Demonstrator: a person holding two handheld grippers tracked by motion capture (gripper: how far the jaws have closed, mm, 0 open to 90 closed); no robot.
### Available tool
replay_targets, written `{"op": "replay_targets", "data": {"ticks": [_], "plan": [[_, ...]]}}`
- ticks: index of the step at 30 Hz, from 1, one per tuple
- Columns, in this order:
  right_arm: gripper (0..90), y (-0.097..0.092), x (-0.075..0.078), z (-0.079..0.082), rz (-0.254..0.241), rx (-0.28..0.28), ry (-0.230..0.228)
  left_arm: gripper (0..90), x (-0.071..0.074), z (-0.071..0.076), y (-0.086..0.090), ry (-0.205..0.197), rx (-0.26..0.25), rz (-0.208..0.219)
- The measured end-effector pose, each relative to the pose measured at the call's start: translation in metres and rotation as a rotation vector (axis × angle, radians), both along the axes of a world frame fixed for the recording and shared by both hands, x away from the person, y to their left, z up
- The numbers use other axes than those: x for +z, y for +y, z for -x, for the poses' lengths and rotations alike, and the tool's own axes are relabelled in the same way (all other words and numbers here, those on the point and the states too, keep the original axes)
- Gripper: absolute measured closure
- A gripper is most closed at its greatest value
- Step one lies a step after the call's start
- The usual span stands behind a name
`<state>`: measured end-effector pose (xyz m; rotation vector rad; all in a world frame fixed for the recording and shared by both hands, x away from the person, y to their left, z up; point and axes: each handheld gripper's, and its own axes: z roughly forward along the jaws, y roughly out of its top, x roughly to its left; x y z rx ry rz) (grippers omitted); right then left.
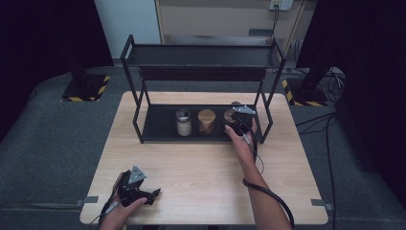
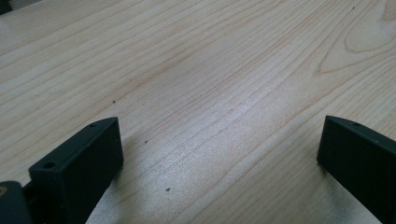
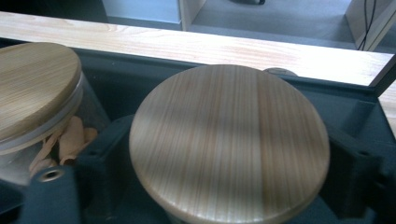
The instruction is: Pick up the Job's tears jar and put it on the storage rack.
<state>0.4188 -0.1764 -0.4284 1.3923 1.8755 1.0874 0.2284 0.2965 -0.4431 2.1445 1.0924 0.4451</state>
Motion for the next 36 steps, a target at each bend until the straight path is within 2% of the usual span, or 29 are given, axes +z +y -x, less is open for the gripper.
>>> {"op": "replay_targets", "data": {"ticks": [4,7,12,17,22,26,36], "plan": [[10.9,-0.001,0.001,0.002,0.007,0.007,0.000,0.0,0.000,0.000,0.000,-0.001,0.001,0.001],[8.1,-0.003,0.001,0.003,-0.004,0.003,0.011,0.0,0.000,0.000,0.000,-0.001,0.001,0.000],[5.9,-0.005,0.003,0.010,-0.011,0.005,0.004,0.0,0.000,0.000,0.000,-0.001,0.001,0.000],[3.8,-0.001,0.009,0.016,0.021,-0.002,0.003,0.0,0.000,0.000,0.000,-0.001,0.000,0.001],[3.8,0.002,0.011,0.024,0.049,0.019,-0.006,0.0,0.000,0.000,0.000,0.000,-0.001,0.000],[3.8,-0.001,0.012,0.031,0.026,0.008,-0.007,0.0,0.000,0.000,0.000,-0.001,0.000,0.001],[3.6,-0.009,0.016,0.051,0.025,0.012,-0.009,0.0,0.000,0.000,0.000,0.000,0.000,0.001]]}}
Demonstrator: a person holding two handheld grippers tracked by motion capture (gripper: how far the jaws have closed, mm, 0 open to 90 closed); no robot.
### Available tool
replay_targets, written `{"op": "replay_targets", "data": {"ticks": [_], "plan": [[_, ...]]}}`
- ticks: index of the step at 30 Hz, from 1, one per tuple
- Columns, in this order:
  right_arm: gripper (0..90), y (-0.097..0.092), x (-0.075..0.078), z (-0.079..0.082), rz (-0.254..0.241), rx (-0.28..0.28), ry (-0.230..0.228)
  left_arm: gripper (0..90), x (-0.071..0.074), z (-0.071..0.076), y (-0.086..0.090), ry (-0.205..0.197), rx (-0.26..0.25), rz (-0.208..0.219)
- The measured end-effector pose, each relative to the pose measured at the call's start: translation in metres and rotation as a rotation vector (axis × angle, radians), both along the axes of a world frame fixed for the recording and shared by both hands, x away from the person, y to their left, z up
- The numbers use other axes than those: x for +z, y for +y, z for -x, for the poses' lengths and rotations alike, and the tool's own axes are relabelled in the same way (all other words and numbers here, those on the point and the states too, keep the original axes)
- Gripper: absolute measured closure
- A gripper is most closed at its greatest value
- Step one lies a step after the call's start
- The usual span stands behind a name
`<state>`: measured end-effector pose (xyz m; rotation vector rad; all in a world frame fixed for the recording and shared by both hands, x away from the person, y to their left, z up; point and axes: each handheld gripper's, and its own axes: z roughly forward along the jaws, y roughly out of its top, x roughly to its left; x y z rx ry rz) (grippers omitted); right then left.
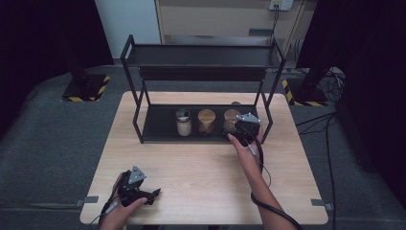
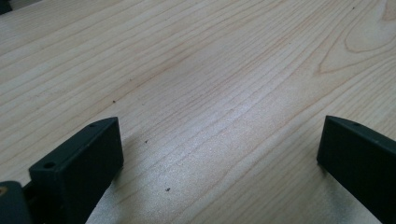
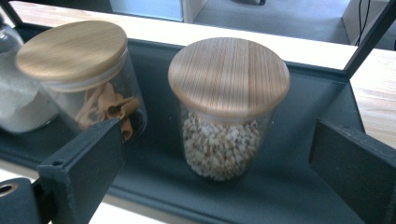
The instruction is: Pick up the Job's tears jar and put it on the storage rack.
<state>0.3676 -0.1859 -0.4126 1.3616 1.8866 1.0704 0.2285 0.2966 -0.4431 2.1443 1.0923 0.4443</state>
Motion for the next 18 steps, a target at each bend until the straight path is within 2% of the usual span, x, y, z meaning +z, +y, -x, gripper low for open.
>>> {"op": "replay_targets", "data": {"ticks": [7,11,18], "plan": [[3.6,-0.007,0.001,0.015,-0.002,0.015,0.001,0.0,0.000,0.000,0.000,-0.001,0.002,0.000],[3.3,-0.011,-0.002,0.017,-0.011,0.015,0.018,0.0,0.000,0.000,0.000,-0.001,0.002,0.000],[3.4,-0.017,-0.004,0.025,-0.015,0.023,0.020,0.0,0.000,0.000,0.000,-0.001,0.002,0.000]]}}
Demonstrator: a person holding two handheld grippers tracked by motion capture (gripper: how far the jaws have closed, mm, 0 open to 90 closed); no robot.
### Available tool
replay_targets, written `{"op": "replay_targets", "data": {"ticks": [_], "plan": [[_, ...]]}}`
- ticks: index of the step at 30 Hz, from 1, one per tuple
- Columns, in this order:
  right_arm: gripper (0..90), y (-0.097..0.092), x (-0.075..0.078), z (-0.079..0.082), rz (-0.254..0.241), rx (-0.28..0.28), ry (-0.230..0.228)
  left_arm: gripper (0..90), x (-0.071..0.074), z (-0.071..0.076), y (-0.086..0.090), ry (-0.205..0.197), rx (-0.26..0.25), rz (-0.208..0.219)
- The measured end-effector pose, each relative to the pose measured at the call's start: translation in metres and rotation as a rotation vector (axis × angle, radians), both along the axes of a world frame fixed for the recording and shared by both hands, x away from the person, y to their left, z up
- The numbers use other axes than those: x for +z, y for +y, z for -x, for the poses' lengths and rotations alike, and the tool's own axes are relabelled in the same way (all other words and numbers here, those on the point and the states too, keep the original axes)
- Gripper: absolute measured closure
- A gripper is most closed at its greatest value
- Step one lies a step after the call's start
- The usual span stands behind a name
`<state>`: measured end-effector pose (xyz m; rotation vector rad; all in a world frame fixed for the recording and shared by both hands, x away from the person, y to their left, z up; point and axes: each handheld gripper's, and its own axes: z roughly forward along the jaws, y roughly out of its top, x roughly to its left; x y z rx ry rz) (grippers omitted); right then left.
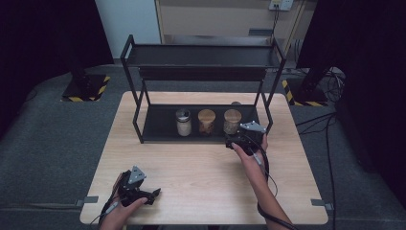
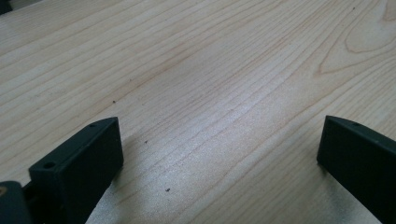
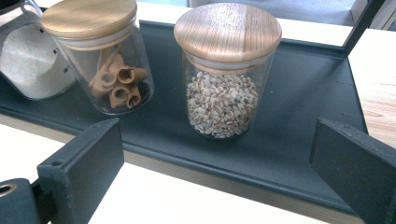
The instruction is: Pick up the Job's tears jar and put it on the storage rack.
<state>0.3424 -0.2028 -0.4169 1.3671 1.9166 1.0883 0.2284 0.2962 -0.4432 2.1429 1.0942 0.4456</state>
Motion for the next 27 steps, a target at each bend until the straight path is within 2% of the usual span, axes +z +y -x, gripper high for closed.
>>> {"op": "replay_targets", "data": {"ticks": [16,27], "plan": [[3.9,-0.005,-0.001,0.014,-0.008,0.018,-0.008,0.0,0.000,0.000,0.000,0.000,0.000,0.000],[4.0,-0.011,0.000,0.025,0.009,0.055,-0.038,0.0,0.000,0.000,0.000,0.000,0.001,0.000]]}}
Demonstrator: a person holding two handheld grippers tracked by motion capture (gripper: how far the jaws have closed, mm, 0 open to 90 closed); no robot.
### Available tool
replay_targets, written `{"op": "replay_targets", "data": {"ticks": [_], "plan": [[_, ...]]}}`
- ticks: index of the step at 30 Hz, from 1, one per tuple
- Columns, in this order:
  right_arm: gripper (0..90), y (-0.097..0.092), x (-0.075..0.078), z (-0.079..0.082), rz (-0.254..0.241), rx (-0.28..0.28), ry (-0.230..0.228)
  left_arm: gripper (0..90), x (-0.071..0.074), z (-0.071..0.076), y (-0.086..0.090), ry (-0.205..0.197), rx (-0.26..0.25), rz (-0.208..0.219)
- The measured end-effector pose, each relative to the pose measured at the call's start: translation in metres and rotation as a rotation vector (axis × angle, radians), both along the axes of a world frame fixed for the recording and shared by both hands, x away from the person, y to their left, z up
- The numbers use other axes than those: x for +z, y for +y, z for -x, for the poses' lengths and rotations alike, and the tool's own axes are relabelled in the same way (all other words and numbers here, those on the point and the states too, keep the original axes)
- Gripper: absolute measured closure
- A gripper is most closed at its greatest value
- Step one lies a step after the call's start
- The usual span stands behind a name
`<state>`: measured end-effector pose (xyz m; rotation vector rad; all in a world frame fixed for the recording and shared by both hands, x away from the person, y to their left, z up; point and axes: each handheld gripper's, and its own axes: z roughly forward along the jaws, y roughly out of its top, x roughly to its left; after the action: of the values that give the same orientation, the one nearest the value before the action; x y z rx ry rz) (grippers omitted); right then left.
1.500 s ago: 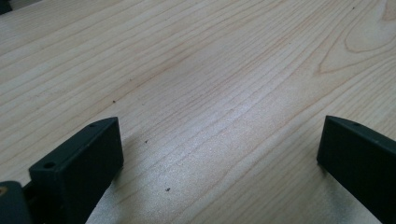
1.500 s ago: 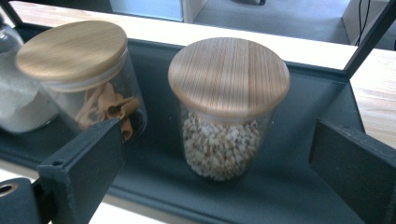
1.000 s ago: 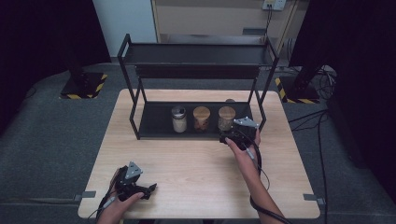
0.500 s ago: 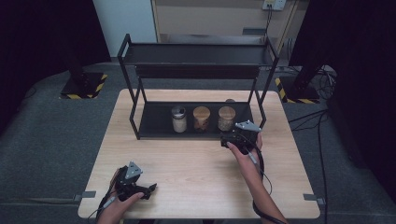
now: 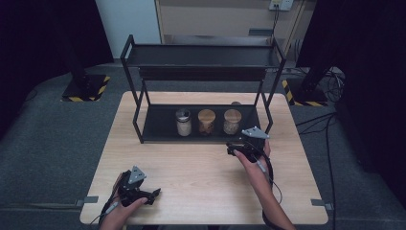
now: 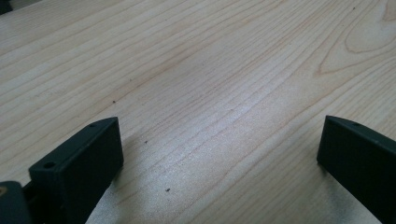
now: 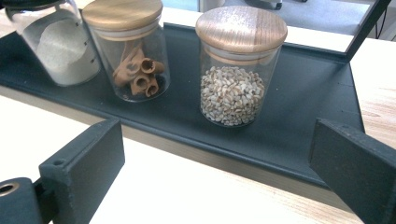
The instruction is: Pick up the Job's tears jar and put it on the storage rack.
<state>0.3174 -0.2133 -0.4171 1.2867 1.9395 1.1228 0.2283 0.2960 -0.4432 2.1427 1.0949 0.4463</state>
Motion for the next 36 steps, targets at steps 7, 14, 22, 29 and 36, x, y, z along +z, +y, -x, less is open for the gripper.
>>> {"op": "replay_targets", "data": {"ticks": [7,14,22,29,36], "plan": [[3.8,-0.001,0.004,0.007,0.030,0.023,-0.005,0.0,0.000,0.000,0.000,0.000,0.000,0.000],[3.6,-0.001,0.004,0.012,0.085,0.057,-0.004,0.0,0.000,0.000,0.000,0.000,0.001,0.000],[3.3,-0.008,0.001,0.021,0.085,0.080,0.009,0.0,0.000,0.000,0.000,0.000,0.002,-0.001],[3.1,-0.013,0.000,0.028,0.063,0.096,0.011,0.0,0.000,0.001,-0.001,-0.001,0.004,-0.001],[3.0,-0.018,-0.001,0.034,0.036,0.102,0.017,0.0,0.000,0.001,-0.001,-0.002,0.008,0.001]]}}
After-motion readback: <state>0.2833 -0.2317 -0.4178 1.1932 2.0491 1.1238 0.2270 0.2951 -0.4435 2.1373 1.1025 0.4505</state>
